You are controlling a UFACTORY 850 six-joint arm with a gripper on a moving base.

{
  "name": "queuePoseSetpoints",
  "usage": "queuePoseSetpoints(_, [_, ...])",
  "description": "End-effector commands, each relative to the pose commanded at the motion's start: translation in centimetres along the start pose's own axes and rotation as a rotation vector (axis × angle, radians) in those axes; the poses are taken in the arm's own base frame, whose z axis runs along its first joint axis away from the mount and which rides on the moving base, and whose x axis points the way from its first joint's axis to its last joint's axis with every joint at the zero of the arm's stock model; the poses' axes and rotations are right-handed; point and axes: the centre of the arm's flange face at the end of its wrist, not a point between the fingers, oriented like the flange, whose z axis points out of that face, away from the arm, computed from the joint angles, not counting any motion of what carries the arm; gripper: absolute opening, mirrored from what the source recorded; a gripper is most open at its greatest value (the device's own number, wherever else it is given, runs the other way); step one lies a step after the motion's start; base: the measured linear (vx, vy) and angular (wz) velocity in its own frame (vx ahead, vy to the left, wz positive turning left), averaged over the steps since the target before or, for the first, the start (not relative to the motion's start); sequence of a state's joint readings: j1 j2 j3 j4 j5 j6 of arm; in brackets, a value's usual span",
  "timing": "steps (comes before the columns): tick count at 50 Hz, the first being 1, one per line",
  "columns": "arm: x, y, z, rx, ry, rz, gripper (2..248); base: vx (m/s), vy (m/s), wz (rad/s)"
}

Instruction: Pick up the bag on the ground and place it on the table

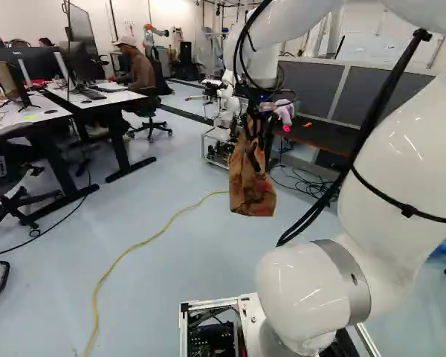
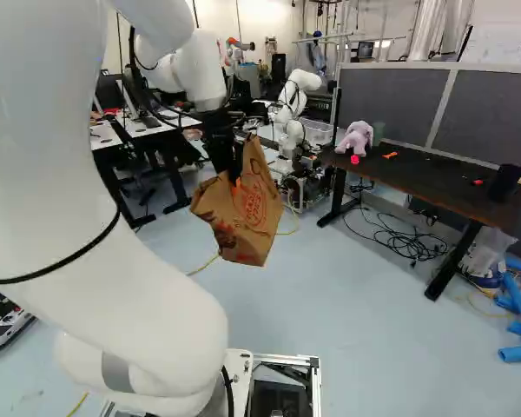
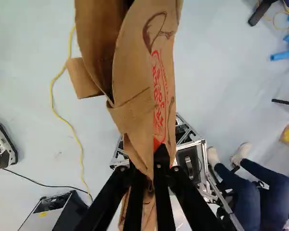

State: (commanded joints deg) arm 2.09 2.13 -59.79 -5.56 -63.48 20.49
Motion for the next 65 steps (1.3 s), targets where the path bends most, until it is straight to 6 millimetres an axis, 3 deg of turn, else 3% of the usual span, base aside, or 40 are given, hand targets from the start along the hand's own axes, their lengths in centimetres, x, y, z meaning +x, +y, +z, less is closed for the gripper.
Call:
queuePoseSetpoints(40, [-0.7, 1.1, -6.7, -0.031, -0.062, 0.017, 27, 0.0, 0.0, 0.0])
queuePoseSetpoints(65, [-0.8, 1.2, -7.1, -0.042, -0.093, 0.018, 27, 0.0, 0.0, 0.0])
